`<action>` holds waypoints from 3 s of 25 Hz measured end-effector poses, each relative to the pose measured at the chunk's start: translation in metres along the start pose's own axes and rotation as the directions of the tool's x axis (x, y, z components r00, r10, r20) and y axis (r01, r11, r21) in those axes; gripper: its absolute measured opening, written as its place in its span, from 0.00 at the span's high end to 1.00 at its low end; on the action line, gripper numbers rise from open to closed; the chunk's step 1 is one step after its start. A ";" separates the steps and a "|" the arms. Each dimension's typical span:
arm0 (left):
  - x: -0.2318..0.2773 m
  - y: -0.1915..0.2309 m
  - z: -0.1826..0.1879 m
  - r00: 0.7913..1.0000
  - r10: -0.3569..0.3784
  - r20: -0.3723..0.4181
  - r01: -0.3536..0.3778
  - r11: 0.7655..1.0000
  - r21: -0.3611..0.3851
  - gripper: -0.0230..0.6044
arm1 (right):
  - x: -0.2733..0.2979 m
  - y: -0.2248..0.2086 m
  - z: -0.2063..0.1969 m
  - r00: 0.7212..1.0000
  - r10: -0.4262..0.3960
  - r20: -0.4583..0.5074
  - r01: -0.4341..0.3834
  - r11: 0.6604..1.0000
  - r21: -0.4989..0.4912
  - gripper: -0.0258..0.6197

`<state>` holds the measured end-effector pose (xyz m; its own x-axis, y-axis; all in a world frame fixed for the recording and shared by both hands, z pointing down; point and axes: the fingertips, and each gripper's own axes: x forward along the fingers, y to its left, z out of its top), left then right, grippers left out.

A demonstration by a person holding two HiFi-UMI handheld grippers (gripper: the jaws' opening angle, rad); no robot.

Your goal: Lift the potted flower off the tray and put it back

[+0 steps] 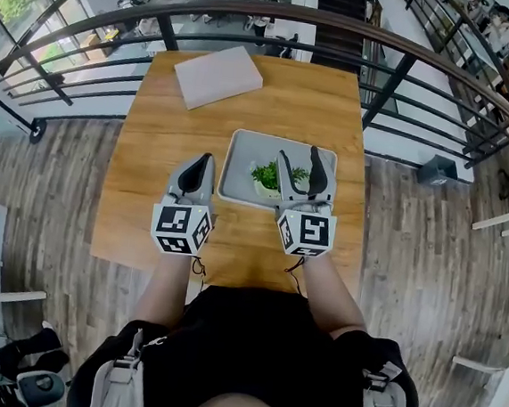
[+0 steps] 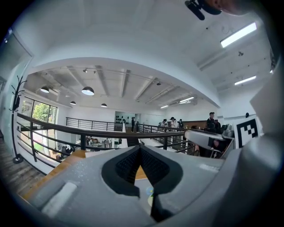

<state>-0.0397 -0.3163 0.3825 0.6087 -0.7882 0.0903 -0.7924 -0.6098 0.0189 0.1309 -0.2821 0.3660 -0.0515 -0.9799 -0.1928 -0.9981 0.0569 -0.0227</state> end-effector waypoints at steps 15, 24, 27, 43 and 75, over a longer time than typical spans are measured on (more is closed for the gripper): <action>0.011 0.018 -0.024 0.998 0.006 -0.068 -0.008 1.000 -0.028 0.94 | -0.039 -0.002 -0.154 0.937 0.027 -0.349 -0.019 0.999 0.027 0.07; 0.011 0.010 -0.043 0.993 0.004 -0.121 -0.006 1.000 -0.015 0.94 | -0.060 -0.003 -0.249 0.847 0.095 -0.523 -0.058 0.995 0.086 0.06; 0.008 0.006 -0.048 0.990 0.010 -0.139 -0.011 1.000 -0.001 0.94 | -0.061 -0.011 -0.274 0.816 0.145 -0.559 -0.120 0.989 0.081 0.06; 0.015 -0.006 -0.096 0.965 0.087 -0.248 -0.085 0.996 0.021 0.94 | -0.006 -0.035 -0.315 0.604 0.523 -0.601 -0.592 0.799 0.101 0.07; 0.024 0.006 -0.144 0.941 0.136 -0.311 -0.147 0.989 -0.011 0.94 | 0.018 0.009 -0.316 0.483 0.709 -0.515 -0.763 0.629 0.149 0.11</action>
<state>-0.0360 -0.3268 0.5278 0.4521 -0.7985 0.3974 -0.8736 -0.4863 0.0167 0.1103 -0.3592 0.6721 -0.7492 -0.5313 0.3955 -0.5831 0.8123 -0.0136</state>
